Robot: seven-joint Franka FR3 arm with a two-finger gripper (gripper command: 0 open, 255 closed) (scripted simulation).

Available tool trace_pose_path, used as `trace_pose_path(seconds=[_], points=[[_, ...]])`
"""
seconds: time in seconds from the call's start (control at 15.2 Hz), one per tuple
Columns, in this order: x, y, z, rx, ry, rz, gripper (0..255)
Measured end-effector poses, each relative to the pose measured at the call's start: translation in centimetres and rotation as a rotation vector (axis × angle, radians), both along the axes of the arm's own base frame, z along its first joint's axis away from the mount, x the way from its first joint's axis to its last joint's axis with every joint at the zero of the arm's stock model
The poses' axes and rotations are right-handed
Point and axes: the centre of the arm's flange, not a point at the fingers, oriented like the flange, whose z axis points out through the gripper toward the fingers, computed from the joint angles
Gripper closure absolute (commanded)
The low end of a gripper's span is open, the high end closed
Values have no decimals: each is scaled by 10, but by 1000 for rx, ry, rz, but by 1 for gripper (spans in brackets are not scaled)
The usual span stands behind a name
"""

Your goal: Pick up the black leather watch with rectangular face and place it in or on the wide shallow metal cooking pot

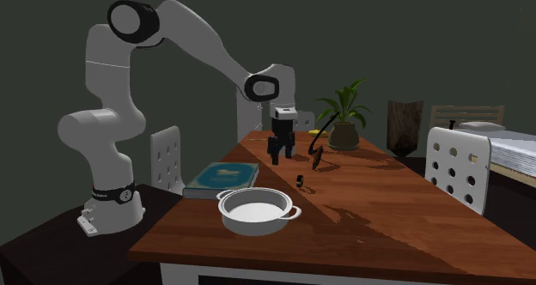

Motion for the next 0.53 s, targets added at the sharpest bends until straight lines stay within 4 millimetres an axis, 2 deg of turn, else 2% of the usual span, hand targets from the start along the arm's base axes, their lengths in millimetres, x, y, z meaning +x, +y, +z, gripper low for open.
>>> trace_pose_path(seconds=[0.53], points=[[35, 80, -57, -24, -7, 7, 0]])
